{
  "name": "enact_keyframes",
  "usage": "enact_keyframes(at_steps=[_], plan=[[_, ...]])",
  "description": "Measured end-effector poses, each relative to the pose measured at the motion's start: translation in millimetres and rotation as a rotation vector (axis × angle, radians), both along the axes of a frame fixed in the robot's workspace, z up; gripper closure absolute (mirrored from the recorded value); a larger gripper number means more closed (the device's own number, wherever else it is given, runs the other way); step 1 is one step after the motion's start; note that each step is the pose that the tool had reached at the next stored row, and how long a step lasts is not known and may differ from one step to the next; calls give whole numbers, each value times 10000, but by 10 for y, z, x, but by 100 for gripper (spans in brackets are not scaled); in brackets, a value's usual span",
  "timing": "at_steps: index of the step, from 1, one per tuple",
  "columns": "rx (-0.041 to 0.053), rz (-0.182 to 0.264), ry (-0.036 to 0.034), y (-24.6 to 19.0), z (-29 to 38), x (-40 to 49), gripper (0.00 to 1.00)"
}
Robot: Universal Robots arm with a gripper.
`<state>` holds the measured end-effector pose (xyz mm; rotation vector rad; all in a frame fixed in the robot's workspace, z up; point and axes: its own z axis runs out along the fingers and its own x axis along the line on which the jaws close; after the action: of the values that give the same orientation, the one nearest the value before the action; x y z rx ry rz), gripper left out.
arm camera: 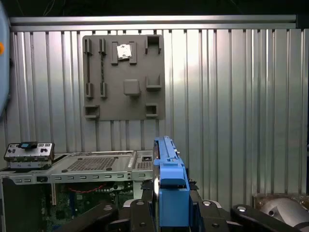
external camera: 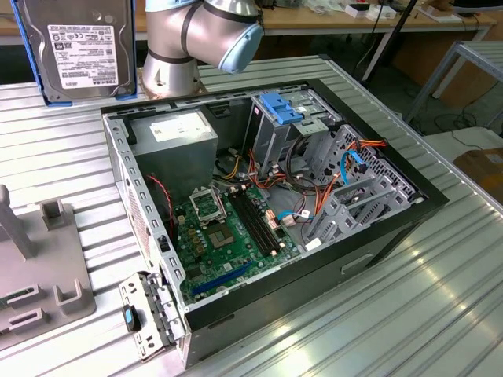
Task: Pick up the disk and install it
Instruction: 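Pick up the disk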
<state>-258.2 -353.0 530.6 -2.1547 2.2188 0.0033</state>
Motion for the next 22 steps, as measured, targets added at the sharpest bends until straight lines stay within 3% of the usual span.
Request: enact_keyframes(at_steps=[11,20,22], plan=[[-1,-1,1,0,0,192,63],[-1,1,0,0,0,253,63],[0,0,0,0,0,323,63]])
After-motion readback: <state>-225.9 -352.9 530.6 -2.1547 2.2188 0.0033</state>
